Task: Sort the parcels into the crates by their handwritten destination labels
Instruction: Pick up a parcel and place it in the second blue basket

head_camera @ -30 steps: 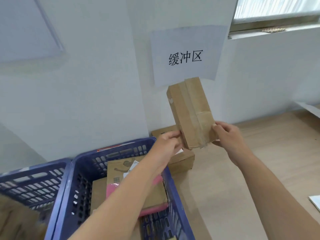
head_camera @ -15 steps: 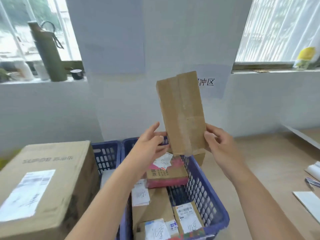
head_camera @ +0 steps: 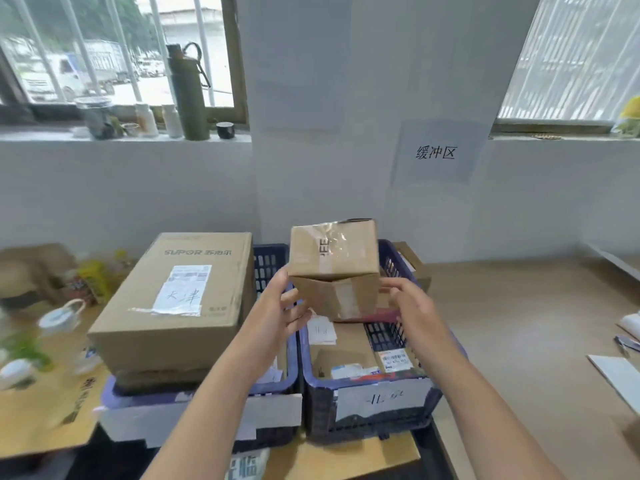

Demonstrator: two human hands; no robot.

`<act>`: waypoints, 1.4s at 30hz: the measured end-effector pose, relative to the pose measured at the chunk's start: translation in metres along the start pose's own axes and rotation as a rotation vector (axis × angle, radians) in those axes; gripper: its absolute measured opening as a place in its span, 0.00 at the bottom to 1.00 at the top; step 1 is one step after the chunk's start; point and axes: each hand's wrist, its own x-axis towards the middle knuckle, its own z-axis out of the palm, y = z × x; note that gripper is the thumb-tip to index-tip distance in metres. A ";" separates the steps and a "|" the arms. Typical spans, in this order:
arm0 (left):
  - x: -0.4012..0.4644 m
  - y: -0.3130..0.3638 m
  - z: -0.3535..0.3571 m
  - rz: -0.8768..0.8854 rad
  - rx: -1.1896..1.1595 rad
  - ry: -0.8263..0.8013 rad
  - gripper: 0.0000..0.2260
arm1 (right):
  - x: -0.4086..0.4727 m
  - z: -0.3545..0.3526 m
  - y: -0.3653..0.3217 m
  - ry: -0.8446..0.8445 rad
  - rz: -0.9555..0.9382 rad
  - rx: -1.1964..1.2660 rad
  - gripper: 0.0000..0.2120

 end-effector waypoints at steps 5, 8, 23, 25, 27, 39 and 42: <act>-0.020 0.008 0.011 0.040 0.049 0.035 0.13 | -0.019 -0.009 -0.010 -0.116 0.119 0.239 0.18; -0.027 0.006 0.016 0.126 0.118 0.082 0.11 | -0.029 -0.016 -0.015 -0.204 0.196 0.318 0.25; -0.072 -0.005 0.012 0.420 0.282 -0.026 0.23 | -0.051 -0.014 -0.015 -0.235 0.069 0.364 0.16; -0.072 -0.008 0.012 0.407 0.327 -0.034 0.25 | -0.052 -0.013 -0.013 -0.212 0.045 0.354 0.17; -0.072 -0.011 0.011 0.395 0.365 -0.035 0.30 | -0.051 -0.013 -0.011 -0.202 0.033 0.335 0.17; -0.052 -0.018 0.014 0.496 0.437 -0.040 0.38 | -0.038 0.007 -0.009 -0.089 -0.099 0.141 0.19; -0.043 -0.024 0.010 0.501 0.427 -0.018 0.39 | -0.034 0.017 -0.007 -0.033 -0.153 0.072 0.23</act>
